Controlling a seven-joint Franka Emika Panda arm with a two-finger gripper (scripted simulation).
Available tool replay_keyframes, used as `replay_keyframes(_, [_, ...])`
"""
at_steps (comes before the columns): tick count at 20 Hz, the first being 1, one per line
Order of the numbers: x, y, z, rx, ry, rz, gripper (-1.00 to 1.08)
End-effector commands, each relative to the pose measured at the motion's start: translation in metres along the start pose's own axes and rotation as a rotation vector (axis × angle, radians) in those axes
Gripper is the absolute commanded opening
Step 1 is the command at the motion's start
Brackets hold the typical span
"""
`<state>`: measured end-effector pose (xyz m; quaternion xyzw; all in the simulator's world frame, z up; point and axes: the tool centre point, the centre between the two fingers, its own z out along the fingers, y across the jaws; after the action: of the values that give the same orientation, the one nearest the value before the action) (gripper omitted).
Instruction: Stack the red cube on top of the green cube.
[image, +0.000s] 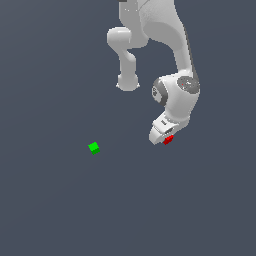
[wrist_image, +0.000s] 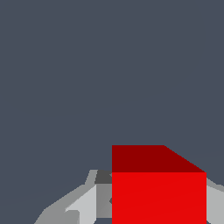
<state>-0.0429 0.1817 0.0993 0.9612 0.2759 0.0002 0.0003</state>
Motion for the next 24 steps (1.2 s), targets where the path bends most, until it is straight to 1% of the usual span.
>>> replay_keyframes(1, [0.0,0.0,-0.012,0.0,-0.001,0.0,-1.0])
replay_keyframes(5, [0.0,0.0,-0.02,0.0,-0.001,0.0,-1.0])
replay_keyframes(9, [0.0,0.001,-0.019,0.0,0.0,0.0,-1.0])
replay_keyframes(13, [-0.007,0.012,-0.017,0.0,0.0,0.0,-1.0])
replay_keyframes(16, [-0.016,0.026,-0.014,0.0,0.0,0.0,-1.0])
replay_keyframes(19, [-0.028,0.046,-0.011,0.0,0.0,0.0,-1.0])
replay_keyframes(24, [-0.056,0.09,-0.002,0.0,0.0,0.001,-1.0])
